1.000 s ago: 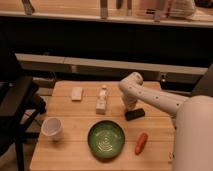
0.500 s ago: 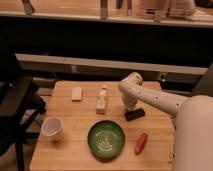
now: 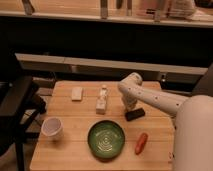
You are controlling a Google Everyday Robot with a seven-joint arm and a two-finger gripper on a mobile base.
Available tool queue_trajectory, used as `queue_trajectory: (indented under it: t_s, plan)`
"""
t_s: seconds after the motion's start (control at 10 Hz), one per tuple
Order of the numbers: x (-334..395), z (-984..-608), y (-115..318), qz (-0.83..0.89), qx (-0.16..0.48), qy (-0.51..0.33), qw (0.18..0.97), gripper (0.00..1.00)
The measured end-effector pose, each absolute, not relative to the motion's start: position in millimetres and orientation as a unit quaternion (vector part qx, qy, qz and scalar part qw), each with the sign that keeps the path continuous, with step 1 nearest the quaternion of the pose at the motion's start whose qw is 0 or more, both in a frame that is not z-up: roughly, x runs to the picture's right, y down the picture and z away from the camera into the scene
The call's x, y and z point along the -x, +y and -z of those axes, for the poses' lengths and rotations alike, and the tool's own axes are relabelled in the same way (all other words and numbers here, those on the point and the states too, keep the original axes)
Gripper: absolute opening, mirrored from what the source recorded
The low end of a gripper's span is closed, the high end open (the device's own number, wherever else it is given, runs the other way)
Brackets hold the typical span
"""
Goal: Push the eraser across the table
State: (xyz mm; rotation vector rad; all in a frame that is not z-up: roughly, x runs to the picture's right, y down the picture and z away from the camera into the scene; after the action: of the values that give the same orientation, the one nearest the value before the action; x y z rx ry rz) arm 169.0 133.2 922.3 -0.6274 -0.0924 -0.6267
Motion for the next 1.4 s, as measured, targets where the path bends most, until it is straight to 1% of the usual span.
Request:
queue_trajectory:
  t_s: [1.4]
  plan:
    - [-166.6, -919.9, 136.1, 0.356, 0.301, -0.049, 0.883, 0.03]
